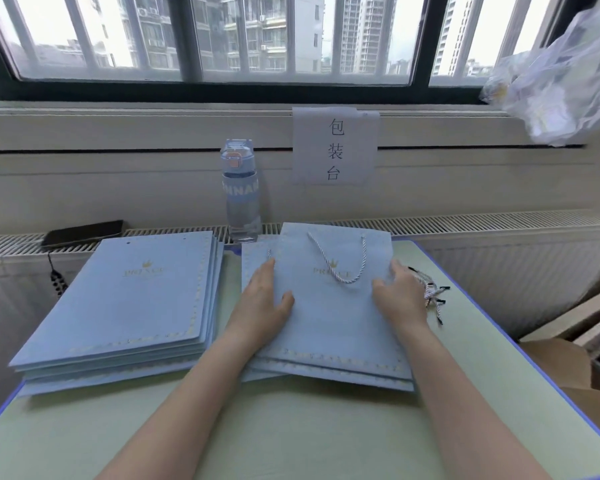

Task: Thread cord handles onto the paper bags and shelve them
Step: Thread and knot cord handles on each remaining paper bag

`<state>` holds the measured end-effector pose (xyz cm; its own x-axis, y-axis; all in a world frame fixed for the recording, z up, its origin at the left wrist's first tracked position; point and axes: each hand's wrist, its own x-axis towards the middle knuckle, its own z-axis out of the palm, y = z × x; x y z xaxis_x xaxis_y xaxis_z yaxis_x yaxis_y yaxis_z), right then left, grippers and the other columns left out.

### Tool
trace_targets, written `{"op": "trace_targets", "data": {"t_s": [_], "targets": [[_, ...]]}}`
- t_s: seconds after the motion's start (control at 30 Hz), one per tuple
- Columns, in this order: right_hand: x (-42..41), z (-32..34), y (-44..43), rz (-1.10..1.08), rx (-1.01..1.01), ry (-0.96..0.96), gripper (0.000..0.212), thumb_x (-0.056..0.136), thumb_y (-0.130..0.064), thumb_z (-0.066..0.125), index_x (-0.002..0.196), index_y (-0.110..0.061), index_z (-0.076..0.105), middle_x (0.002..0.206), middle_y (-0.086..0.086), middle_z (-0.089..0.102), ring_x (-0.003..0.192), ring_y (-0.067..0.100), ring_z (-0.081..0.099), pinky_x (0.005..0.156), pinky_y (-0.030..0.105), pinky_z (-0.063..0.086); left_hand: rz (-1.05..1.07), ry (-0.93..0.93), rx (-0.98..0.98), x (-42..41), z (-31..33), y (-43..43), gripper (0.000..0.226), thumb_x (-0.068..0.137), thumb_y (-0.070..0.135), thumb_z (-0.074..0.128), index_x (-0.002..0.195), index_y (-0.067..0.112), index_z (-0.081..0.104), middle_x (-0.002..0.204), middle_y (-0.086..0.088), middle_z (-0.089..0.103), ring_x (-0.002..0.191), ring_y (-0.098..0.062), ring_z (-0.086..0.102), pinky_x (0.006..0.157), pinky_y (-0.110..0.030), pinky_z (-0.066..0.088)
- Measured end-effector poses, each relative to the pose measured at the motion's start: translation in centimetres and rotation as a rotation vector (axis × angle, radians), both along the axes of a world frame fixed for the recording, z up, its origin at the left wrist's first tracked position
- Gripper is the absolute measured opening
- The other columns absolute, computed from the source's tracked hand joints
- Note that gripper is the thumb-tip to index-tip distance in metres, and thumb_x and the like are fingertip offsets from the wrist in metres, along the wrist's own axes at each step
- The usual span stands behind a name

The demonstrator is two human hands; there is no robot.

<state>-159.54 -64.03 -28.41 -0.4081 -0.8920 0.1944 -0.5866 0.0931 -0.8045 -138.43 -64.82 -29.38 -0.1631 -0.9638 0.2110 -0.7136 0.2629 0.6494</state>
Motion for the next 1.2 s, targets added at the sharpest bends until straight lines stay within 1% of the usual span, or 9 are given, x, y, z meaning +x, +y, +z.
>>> {"op": "trace_targets", "data": {"t_s": [0.13,0.23,0.3,0.5,0.63,0.7,0.8,1.03,1.2], "targets": [[0.6,0.5,-0.1,0.1,0.005,-0.032,0.068,0.063,-0.027,0.037,0.126,-0.006,0.054,0.115,0.009,0.06,0.101,0.023,0.052,0.085,0.031,0.039,0.028,0.138,0.055,1.1,0.6,-0.2,0.071,0.093,0.019,0.054,0.152,0.017,0.013,0.155,0.001,0.025,0.141,-0.017,0.026,0.109,-0.025,0.023],[1.2,0.9,-0.2,0.203,0.048,-0.01,0.06,0.084,-0.018,0.049,0.143,-0.009,0.038,0.147,0.005,0.041,0.134,0.02,0.038,0.109,0.031,0.029,0.154,0.355,0.069,1.7,0.8,-0.2,0.068,0.091,0.014,0.056,0.15,0.019,0.022,0.148,0.002,0.038,0.134,-0.018,0.038,0.099,-0.024,0.032],[1.6,1.0,-0.6,0.28,0.08,0.042,0.059,0.092,-0.006,0.046,0.148,-0.01,0.027,0.154,0.002,0.027,0.141,0.015,0.025,0.112,0.024,0.019,0.227,0.407,0.044,1.7,0.9,0.0,0.062,0.091,0.012,0.054,0.148,0.018,0.029,0.139,0.003,0.047,0.129,-0.019,0.043,0.095,-0.024,0.035],[2.4,1.3,-2.9,0.432,0.21,0.229,0.062,0.094,-0.003,0.034,0.151,-0.013,0.012,0.159,0.005,0.011,0.145,0.016,0.011,0.117,0.029,0.012,0.282,0.392,0.108,1.4,0.6,0.1,0.065,0.09,0.02,0.053,0.149,0.014,0.025,0.149,-0.006,0.037,0.132,-0.026,0.041,0.109,-0.042,0.035],[2.8,0.5,-2.6,0.331,0.17,0.273,0.058,0.097,-0.015,0.04,0.15,-0.012,0.017,0.154,0.008,0.027,0.14,0.023,0.028,0.108,0.03,0.025,0.298,0.404,0.208,1.7,1.1,0.0,0.061,0.093,0.022,0.05,0.148,0.018,0.024,0.139,-0.004,0.048,0.115,-0.023,0.051,0.091,-0.03,0.041],[2.6,0.5,-2.1,0.24,0.122,0.264,0.054,0.095,-0.023,0.047,0.145,-0.011,0.03,0.137,0.015,0.05,0.123,0.029,0.047,0.089,0.033,0.039,0.269,0.354,0.256,2.0,1.7,-0.1,0.061,0.094,0.024,0.05,0.148,0.018,0.022,0.136,-0.005,0.05,0.109,-0.023,0.051,0.082,-0.027,0.037],[2.6,0.8,-1.6,0.219,0.141,0.3,0.044,0.094,-0.025,0.052,0.134,-0.007,0.043,0.122,0.017,0.058,0.112,0.03,0.052,0.076,0.03,0.035,0.222,0.251,0.322,2.3,2.5,0.0,0.062,0.095,0.03,0.049,0.148,0.017,0.018,0.134,-0.005,0.049,0.1,-0.022,0.049,0.078,-0.028,0.036],[3.0,0.9,-1.5,0.294,0.235,0.317,0.064,0.096,-0.028,0.048,0.149,-0.006,0.02,0.151,0.013,0.029,0.139,0.026,0.027,0.107,0.03,0.025,0.17,0.315,0.25,2.1,1.1,0.2,0.073,0.092,0.026,0.055,0.151,0.026,0.013,0.152,0.003,0.032,0.134,-0.019,0.038,0.1,-0.028,0.033],[2.5,0.6,-1.7,0.305,0.217,0.291,0.067,0.095,-0.029,0.049,0.15,-0.01,0.017,0.155,0.011,0.02,0.143,0.023,0.019,0.111,0.029,0.019,0.131,0.497,0.28,2.0,1.2,-0.3,0.069,0.094,0.023,0.056,0.151,0.028,0.017,0.152,0.009,0.029,0.134,-0.015,0.035,0.094,-0.024,0.03]]}}
